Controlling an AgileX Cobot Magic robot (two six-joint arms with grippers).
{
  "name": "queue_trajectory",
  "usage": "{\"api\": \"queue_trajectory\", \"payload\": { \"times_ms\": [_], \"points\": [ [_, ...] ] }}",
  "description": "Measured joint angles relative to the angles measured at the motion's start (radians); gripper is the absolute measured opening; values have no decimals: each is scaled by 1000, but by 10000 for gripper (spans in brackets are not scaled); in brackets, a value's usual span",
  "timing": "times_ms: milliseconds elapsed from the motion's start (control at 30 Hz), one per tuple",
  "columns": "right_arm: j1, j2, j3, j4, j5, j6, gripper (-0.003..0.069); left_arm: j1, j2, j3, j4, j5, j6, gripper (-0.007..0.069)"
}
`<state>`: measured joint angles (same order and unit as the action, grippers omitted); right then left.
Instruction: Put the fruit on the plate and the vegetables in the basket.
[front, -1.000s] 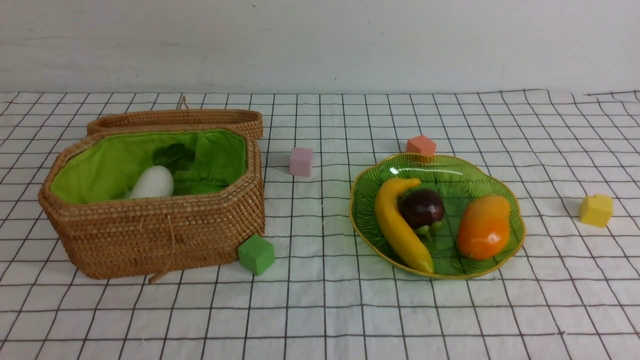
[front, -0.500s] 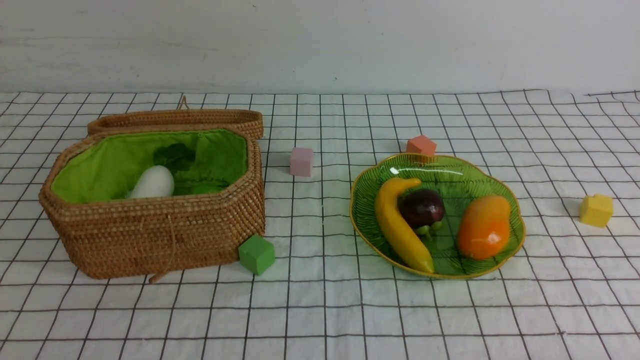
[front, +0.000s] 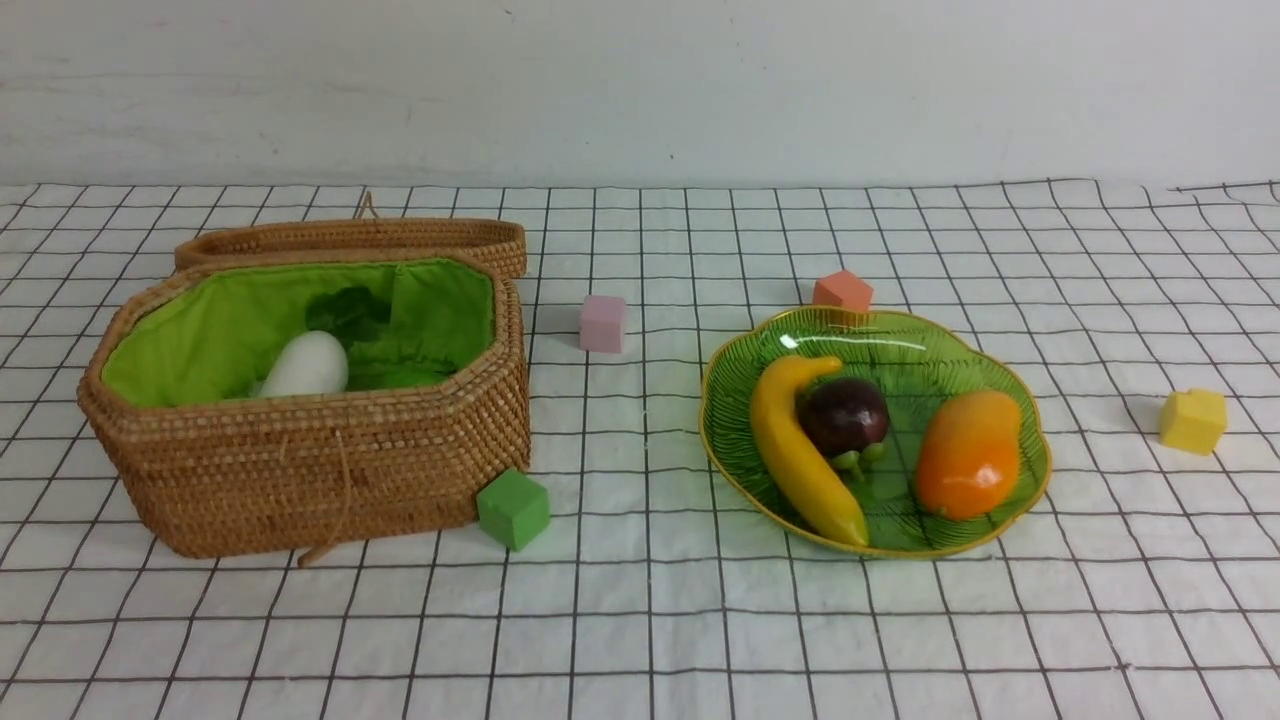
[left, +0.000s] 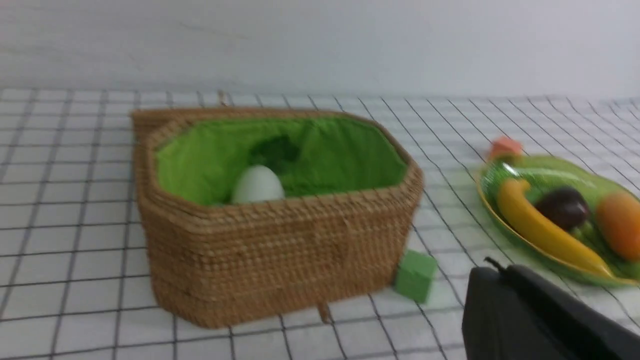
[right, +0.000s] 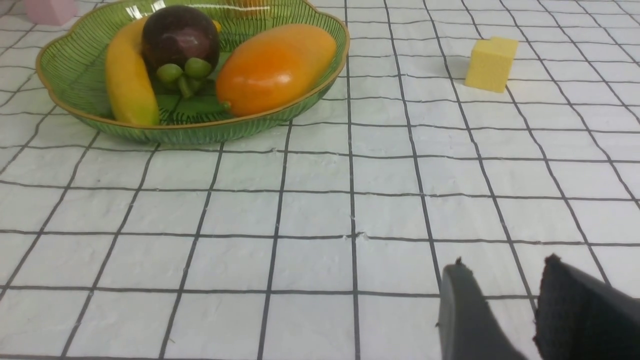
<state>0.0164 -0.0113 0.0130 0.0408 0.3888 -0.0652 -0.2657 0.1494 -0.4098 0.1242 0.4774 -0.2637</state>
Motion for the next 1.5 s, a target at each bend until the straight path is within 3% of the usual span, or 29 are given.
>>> {"api": "queue_trajectory", "payload": {
  "times_ms": [133, 333, 533, 1500],
  "points": [
    [0, 0, 0, 0, 0, 0, 242, 122, -84, 200, -20, -172, -1, -12],
    [0, 0, 0, 0, 0, 0, 242, 139, -159, 425, -32, -200, -1, -9],
    [0, 0, 0, 0, 0, 0, 242, 139, -159, 441, -81, -88, -1, -5],
    [0, 0, 0, 0, 0, 0, 242, 139, -159, 441, -96, -88, -1, 27]
  ]
}}
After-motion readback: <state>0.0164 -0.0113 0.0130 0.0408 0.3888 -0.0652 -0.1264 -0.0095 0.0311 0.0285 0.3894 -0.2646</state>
